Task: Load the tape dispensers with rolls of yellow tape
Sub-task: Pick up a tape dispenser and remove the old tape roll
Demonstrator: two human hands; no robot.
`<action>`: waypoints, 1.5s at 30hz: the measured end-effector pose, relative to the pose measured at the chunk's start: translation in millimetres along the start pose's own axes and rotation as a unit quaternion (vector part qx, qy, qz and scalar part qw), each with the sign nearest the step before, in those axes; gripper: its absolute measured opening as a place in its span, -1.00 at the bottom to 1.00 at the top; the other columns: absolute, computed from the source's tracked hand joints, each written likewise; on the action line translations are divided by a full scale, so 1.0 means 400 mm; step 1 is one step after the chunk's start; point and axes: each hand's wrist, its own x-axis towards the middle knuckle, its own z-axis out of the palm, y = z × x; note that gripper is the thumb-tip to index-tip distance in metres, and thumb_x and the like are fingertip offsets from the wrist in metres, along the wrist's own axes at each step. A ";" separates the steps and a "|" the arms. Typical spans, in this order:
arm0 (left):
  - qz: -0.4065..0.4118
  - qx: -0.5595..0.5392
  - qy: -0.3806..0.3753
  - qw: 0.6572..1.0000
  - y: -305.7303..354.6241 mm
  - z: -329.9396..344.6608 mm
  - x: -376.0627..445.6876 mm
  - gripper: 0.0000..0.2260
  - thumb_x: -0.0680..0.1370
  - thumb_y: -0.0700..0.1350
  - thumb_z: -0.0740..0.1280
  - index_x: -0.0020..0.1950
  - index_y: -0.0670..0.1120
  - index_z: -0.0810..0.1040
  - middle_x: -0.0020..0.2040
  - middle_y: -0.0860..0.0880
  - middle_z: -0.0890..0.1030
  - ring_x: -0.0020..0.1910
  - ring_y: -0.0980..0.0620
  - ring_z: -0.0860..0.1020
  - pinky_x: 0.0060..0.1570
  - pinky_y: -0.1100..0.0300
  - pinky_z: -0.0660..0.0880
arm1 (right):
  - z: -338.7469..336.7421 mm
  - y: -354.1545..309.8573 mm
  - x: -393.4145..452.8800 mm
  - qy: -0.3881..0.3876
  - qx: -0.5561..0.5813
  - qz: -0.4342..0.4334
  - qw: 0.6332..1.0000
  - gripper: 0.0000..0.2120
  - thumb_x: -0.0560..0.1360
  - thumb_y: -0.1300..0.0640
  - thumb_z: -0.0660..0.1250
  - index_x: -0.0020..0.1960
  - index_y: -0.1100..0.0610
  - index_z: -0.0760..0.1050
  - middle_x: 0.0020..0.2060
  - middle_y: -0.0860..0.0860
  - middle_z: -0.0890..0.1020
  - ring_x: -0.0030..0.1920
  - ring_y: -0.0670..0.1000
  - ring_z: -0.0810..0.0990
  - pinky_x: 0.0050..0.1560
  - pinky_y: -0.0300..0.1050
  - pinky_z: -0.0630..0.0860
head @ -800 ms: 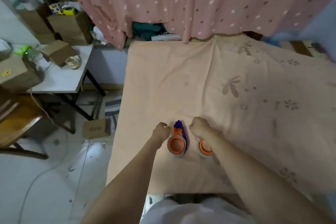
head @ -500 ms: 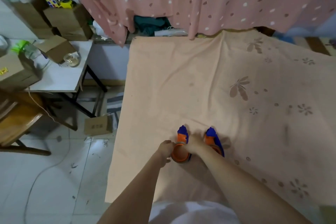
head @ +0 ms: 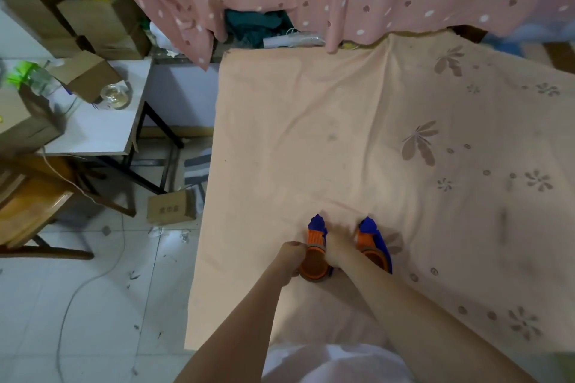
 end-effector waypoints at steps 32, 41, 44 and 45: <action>0.135 -0.153 -0.293 0.934 0.095 0.546 -0.354 -0.56 0.65 0.04 0.27 0.45 -0.17 0.46 0.27 -0.20 0.63 0.27 -0.17 0.60 0.33 -0.08 0.52 | -0.124 0.577 -0.540 0.356 0.515 0.048 0.778 -0.73 0.48 0.09 0.38 0.18 0.02 0.52 -0.05 -0.05 0.67 -0.07 -0.06 0.65 -0.19 -0.22 0.54; 0.218 -0.045 -0.349 0.910 0.045 0.950 -0.449 -0.55 0.57 0.00 0.38 0.41 -0.16 0.49 0.27 -0.26 0.64 0.30 -0.29 0.58 0.27 -0.15 0.52 | -0.072 0.967 -0.686 0.393 0.577 0.045 0.715 -0.86 0.49 0.10 0.37 0.02 -0.09 0.56 -0.15 -0.13 0.70 -0.10 -0.13 0.68 -0.15 -0.23 0.59; 0.216 -0.024 -0.343 0.914 0.028 1.126 -0.498 -0.56 0.56 0.00 0.40 0.38 -0.17 0.53 0.24 -0.28 0.65 0.28 -0.29 0.60 0.32 -0.17 0.49 | -0.047 1.136 -0.739 0.408 0.592 0.057 0.693 -0.83 0.49 0.16 0.36 0.03 -0.06 0.57 -0.14 -0.13 0.70 -0.06 -0.08 0.68 -0.07 -0.17 0.61; 0.216 -0.018 -0.343 0.914 0.025 1.181 -0.513 -0.55 0.55 -0.02 0.40 0.38 -0.19 0.52 0.26 -0.29 0.64 0.28 -0.29 0.60 0.33 -0.17 0.48 | -0.041 1.190 -0.754 0.413 0.596 0.059 0.686 -0.83 0.50 0.18 0.36 0.03 -0.05 0.57 -0.13 -0.12 0.69 -0.05 -0.07 0.67 -0.03 -0.15 0.61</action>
